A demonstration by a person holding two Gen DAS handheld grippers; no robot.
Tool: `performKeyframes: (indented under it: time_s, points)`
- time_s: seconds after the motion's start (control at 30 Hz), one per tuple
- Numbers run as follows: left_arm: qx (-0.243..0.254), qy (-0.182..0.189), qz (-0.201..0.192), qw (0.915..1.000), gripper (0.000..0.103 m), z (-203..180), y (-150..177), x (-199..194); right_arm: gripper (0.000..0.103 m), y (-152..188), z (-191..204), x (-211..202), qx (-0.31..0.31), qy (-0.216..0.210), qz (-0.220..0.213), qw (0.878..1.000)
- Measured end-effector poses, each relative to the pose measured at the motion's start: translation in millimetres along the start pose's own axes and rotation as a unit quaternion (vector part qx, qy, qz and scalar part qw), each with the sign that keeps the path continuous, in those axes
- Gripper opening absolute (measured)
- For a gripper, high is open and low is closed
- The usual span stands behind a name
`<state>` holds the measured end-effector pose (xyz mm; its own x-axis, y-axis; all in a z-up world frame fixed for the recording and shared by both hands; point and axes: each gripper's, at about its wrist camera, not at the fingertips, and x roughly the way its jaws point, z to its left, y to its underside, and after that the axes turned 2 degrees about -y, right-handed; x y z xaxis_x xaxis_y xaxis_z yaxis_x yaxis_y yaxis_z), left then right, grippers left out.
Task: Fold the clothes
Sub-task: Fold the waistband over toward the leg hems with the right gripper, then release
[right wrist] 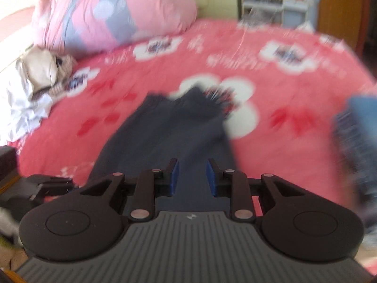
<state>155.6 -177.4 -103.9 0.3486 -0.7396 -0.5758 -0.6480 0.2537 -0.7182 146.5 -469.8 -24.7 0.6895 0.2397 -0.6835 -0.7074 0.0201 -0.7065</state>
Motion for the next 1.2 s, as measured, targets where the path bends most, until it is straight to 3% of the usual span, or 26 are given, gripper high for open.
performKeyframes:
  time_s: [0.13,0.23,0.43,0.5,0.6,0.7,0.83,0.93,1.03,1.2]
  points:
    - [0.005,-0.022,0.003,0.9997,0.044,-2.2,3.8,-1.1,0.024,9.8,-10.4,60.6,0.016,0.008,0.000,1.000]
    - [-0.006,-0.022,-0.001,0.9997,0.044,4.1,8.7,-3.7,0.020,28.0,-45.1,70.0,0.063,0.040,0.032,0.997]
    - [-0.015,-0.015,-0.011,0.9997,0.044,9.6,13.0,-6.2,0.018,94.2,-93.5,-28.9,0.121,0.092,0.048,0.987]
    - [-0.005,-0.024,-0.016,0.9996,0.044,2.6,11.1,-12.8,0.021,109.0,-96.0,-71.1,0.133,0.112,0.031,0.984]
    - [0.023,-0.033,-0.030,0.9987,0.045,-18.1,12.5,-26.3,0.022,116.8,-82.9,-121.7,0.131,0.088,-0.022,0.987]
    - [0.063,-0.026,-0.019,0.9975,0.046,-50.8,23.8,-31.5,0.022,118.1,-55.2,-123.6,0.090,0.045,-0.033,0.994]
    - [0.126,-0.031,0.022,0.9913,0.046,-91.2,56.8,-23.3,0.020,148.2,-26.2,-92.8,0.047,0.027,0.017,0.998]
    - [0.138,-0.035,0.025,0.9894,0.046,-102.7,80.6,-28.0,0.020,196.0,-37.8,-112.1,0.089,0.037,0.023,0.995]
    - [0.129,-0.020,0.028,0.9911,0.046,-105.6,90.0,-43.0,0.020,237.7,-44.7,-163.5,0.145,0.038,0.003,0.989]
    - [0.092,0.017,0.045,0.9946,0.048,-103.3,103.3,-76.7,0.023,266.7,-46.3,-210.4,0.193,0.026,0.001,0.981]
